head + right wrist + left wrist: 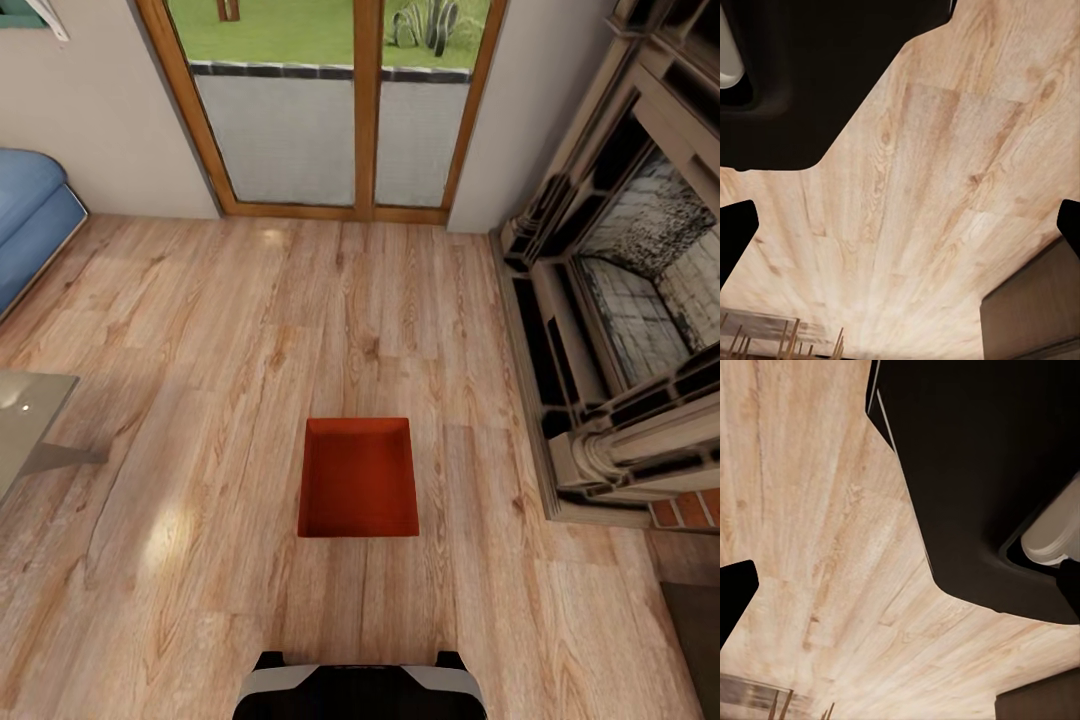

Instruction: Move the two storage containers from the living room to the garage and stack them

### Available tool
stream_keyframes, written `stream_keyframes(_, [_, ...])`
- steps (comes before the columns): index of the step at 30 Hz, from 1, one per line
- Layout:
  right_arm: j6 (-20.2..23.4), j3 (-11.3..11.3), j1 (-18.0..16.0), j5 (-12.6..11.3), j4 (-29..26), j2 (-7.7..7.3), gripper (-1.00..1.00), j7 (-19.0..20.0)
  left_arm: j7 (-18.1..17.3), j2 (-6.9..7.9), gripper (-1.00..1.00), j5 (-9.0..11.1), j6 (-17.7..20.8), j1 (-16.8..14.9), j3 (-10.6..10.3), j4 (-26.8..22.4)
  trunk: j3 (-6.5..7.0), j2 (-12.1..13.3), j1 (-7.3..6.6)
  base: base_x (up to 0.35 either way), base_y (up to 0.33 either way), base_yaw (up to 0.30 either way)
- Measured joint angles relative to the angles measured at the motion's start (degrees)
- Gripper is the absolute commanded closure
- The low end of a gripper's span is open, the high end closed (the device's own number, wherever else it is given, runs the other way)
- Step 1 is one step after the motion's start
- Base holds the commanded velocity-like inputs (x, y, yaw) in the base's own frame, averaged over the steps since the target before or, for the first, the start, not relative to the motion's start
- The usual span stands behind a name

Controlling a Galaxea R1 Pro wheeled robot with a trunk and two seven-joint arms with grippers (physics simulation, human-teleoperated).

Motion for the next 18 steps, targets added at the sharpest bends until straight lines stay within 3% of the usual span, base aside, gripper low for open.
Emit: stream_keyframes(18, [0.11, 0.1, 0.0, 0.38, 0.0, 0.03, -1.0, 0.03, -0.04, -0.1, -1.0, 0.0, 0.0, 0.0, 0.0, 0.0, 0.0, 0.0, 0.0, 0.0, 0.0, 0.0])
